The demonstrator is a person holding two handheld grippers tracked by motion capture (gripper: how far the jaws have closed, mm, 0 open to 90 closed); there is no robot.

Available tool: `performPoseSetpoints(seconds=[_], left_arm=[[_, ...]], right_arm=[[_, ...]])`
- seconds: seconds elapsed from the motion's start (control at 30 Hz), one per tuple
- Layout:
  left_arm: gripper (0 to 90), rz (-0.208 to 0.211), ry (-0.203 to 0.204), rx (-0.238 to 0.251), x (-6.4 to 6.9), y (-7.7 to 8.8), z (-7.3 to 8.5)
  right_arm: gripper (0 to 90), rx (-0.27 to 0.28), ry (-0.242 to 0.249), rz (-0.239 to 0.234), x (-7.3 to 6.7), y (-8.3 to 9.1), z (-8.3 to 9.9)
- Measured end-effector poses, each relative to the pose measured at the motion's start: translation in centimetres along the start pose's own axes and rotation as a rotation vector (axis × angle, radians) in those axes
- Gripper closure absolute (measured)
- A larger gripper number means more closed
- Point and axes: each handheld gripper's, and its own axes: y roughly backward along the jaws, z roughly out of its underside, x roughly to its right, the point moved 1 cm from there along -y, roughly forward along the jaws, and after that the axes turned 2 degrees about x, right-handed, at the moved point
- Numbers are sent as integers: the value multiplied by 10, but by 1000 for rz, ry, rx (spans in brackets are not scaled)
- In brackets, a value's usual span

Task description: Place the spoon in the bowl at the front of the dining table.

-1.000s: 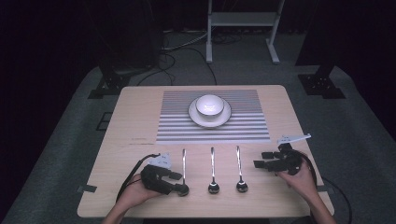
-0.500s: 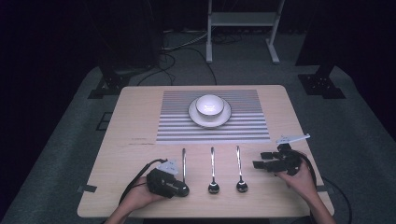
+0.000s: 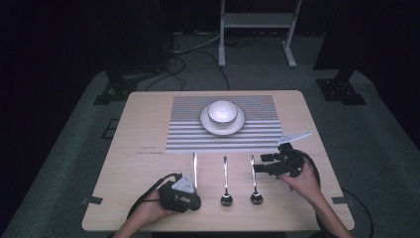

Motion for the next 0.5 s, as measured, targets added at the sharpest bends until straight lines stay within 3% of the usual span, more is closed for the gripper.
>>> performPoseSetpoints(seconds=[0.17,0.5], left_arm=[[681,-7,-13,0,-1,0,0],[680,-21,-33,-3,-2,-1,-1]], right_arm=[[291,-70,10,-23,-9,-23,-15],[294,-146,47,-75,-33,-60,-47]])
